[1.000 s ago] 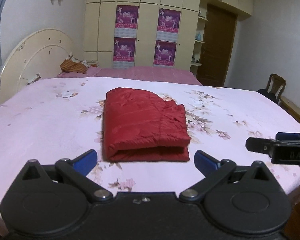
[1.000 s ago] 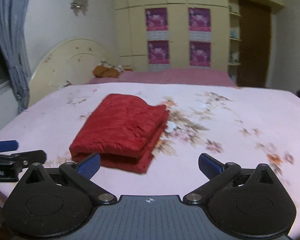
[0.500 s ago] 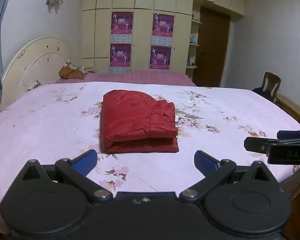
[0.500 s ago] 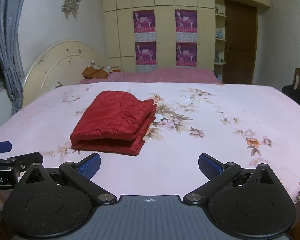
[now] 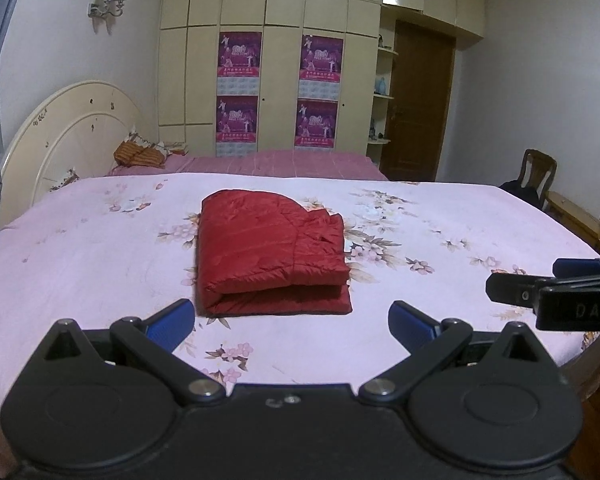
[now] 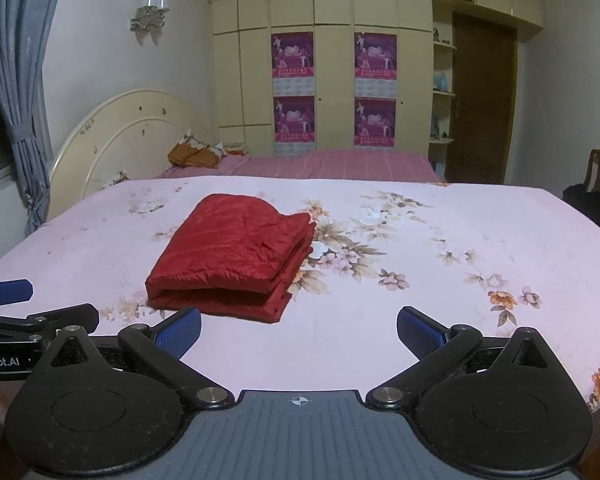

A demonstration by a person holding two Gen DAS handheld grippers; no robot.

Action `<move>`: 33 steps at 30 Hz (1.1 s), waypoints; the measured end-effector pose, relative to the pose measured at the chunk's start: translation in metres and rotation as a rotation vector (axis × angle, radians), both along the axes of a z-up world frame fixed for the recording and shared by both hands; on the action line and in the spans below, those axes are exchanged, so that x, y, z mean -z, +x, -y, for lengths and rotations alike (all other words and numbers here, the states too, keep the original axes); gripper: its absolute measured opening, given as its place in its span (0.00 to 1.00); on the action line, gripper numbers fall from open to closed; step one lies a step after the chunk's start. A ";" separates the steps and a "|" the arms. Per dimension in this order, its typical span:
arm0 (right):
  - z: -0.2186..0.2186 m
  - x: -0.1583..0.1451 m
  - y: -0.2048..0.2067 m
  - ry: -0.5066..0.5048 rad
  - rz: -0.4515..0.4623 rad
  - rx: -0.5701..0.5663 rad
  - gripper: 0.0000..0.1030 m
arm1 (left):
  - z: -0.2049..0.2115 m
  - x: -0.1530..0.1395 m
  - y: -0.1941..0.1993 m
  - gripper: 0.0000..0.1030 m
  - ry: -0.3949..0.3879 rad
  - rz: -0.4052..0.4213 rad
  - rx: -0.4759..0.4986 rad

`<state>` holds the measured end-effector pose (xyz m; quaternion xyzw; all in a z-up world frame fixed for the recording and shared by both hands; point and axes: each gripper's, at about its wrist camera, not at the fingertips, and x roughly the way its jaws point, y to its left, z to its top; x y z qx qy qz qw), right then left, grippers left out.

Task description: Fold large clothes

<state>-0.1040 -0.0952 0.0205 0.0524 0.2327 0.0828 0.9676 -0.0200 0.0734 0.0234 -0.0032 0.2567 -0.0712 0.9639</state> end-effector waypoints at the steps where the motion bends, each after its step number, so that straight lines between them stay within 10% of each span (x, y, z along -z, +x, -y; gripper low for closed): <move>1: 0.000 0.000 0.000 0.001 0.000 -0.001 1.00 | 0.000 0.000 0.000 1.00 0.000 0.000 -0.001; 33: 0.008 0.000 0.003 0.020 -0.009 -0.017 1.00 | 0.005 0.001 0.003 1.00 0.010 0.003 -0.002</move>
